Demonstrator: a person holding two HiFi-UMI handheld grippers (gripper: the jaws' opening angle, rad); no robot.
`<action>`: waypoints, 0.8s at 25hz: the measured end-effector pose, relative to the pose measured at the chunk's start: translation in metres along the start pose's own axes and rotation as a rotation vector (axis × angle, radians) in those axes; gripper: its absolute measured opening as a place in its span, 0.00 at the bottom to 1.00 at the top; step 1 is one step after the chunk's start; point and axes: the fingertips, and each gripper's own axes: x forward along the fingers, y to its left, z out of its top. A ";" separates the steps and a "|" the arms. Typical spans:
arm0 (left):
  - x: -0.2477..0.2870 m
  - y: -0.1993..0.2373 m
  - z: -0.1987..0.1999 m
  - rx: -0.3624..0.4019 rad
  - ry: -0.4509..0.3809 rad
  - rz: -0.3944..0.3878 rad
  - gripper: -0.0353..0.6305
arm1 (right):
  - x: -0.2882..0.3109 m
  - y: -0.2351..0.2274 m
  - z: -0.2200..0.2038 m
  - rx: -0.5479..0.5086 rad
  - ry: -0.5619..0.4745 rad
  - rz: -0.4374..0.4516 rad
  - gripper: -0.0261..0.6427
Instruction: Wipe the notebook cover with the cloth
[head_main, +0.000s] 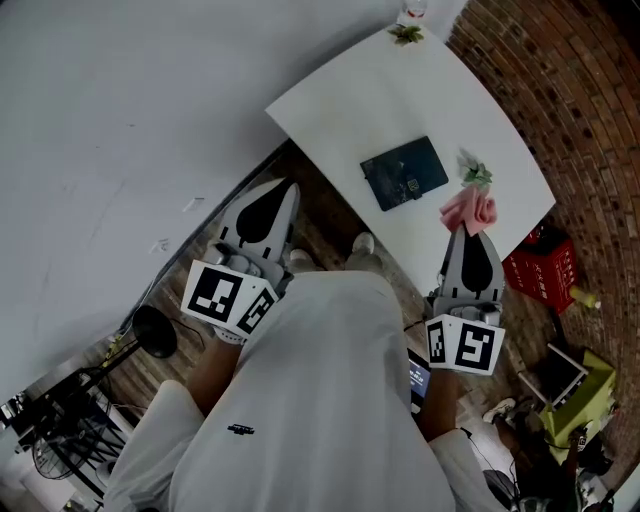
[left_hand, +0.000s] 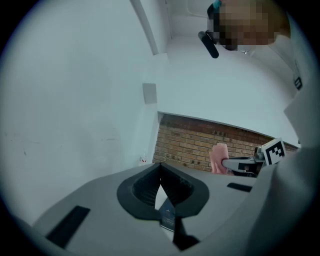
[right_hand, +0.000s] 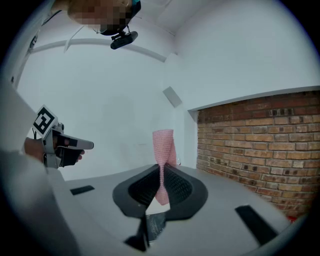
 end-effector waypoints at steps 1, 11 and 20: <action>0.001 -0.001 0.000 0.001 0.003 -0.001 0.08 | -0.001 0.001 -0.001 0.004 0.004 0.004 0.08; 0.001 -0.011 -0.011 -0.013 0.043 -0.032 0.08 | -0.015 0.015 -0.014 -0.008 0.060 0.013 0.08; -0.012 -0.014 -0.029 -0.025 0.070 -0.044 0.08 | -0.028 0.016 -0.026 0.011 0.084 -0.003 0.08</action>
